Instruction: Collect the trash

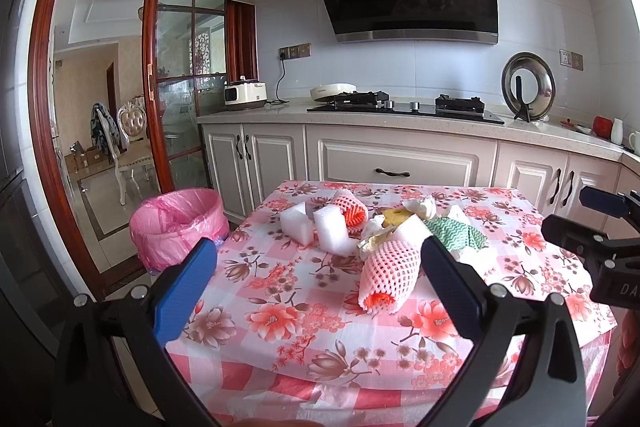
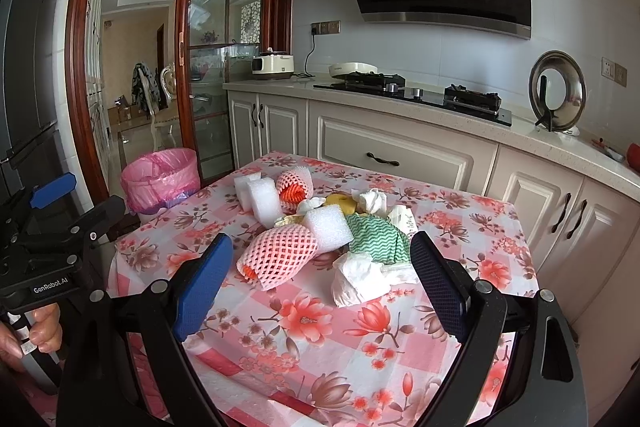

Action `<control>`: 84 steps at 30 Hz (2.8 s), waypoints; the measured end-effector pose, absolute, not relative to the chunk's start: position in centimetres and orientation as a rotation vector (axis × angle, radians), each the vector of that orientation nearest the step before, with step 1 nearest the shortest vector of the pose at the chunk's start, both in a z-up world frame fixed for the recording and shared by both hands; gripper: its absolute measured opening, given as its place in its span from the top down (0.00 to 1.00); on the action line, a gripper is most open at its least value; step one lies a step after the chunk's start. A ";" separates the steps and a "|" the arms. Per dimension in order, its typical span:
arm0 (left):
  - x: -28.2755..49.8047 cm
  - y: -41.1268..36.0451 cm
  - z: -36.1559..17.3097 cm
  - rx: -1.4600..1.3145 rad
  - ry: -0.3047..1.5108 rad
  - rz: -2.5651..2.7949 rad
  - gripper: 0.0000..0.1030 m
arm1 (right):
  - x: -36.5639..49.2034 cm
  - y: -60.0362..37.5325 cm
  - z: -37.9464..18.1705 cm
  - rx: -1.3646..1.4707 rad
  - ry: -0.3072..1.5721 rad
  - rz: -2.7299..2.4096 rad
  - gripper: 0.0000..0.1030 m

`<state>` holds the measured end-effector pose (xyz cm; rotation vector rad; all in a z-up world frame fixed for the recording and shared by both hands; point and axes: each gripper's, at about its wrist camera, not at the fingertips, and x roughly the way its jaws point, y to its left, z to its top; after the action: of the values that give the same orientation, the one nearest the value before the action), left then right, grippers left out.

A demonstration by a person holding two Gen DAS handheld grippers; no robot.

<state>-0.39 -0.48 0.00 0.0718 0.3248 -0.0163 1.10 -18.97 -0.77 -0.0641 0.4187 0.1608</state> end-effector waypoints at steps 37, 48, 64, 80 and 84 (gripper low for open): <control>-0.2 0.6 0.6 0.045 0.316 -0.004 0.04 | 1.2 -18.6 -1.2 -0.062 0.423 0.167 0.17; -0.2 0.6 0.6 0.046 0.315 -0.004 0.04 | 1.2 -18.6 -1.1 -0.061 0.423 0.168 0.17; -0.2 0.7 0.5 0.044 0.315 -0.004 0.04 | 1.3 -18.6 -1.2 -0.058 0.424 0.169 0.17; 0.3 0.7 0.0 0.035 0.356 -0.027 0.04 | 1.8 -18.5 -2.5 -0.032 0.458 0.150 0.17; 1.0 0.4 -0.7 0.037 0.394 -0.061 0.04 | 2.4 -19.0 -3.7 -0.013 0.484 0.138 0.17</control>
<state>1.01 0.45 -0.74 0.0367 0.3938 -0.0613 2.37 -18.98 -3.68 -0.0134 0.4842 0.1382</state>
